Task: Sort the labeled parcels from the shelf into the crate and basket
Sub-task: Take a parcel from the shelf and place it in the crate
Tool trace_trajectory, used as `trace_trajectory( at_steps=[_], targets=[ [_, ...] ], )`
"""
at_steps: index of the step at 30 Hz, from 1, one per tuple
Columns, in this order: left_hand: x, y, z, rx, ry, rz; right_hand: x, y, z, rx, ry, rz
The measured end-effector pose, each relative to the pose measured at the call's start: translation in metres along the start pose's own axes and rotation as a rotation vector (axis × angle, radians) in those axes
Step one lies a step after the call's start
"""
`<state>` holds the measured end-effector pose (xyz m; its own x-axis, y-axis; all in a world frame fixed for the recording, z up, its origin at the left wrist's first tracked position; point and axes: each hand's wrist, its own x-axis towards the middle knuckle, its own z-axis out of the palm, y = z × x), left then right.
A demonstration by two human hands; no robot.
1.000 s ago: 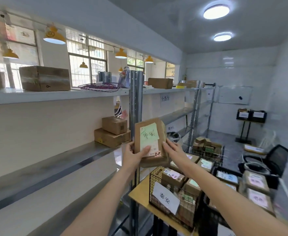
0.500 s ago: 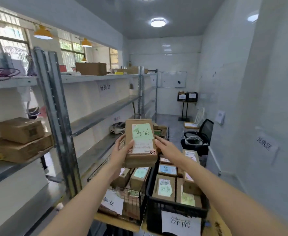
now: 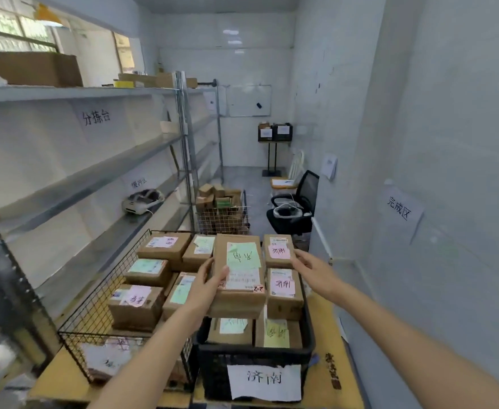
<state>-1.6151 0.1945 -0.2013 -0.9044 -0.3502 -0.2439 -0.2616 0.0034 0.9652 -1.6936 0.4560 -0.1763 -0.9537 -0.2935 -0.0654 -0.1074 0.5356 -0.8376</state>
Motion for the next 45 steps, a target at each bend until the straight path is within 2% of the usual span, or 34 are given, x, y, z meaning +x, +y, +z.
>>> trace_trajectory(
  at_steps=[8, 12, 21, 24, 27, 31, 38, 41, 45],
  targets=[
    [0.076, -0.041, 0.012, 0.059, -0.027, -0.083, 0.068, 0.068, 0.020, -0.055, -0.042, 0.080],
    [0.120, -0.045, 0.009, 0.050, -0.064, -0.116, 0.090, 0.045, 0.041, -0.065, -0.052, 0.116],
    [0.217, -0.048, 0.008, -0.008, -0.119, -0.161, 0.172, 0.039, 0.070, -0.073, -0.020, 0.142],
    [0.237, -0.048, 0.020, -0.131, -0.098, -0.209, 0.188, 0.037, 0.074, -0.141, -0.026, 0.133],
    [0.258, -0.048, 0.031, -0.217, -0.058, -0.252, 0.207, 0.032, 0.078, -0.239, -0.104, 0.088],
    [0.279, -0.044, 0.043, -0.271, -0.020, -0.278, 0.244, 0.032, 0.089, -0.137, -0.195, 0.066],
    [0.296, -0.044, 0.067, -0.302, 0.030, -0.281, 0.292, 0.040, 0.096, -0.313, -0.186, -0.016],
    [0.303, -0.044, 0.066, -0.284, 0.034, -0.264, 0.309, 0.044, 0.097, -0.306, -0.185, -0.036],
    [0.324, -0.049, 0.045, -0.174, 0.117, -0.198, 0.328, 0.051, 0.091, -0.262, -0.246, -0.033]
  ],
)
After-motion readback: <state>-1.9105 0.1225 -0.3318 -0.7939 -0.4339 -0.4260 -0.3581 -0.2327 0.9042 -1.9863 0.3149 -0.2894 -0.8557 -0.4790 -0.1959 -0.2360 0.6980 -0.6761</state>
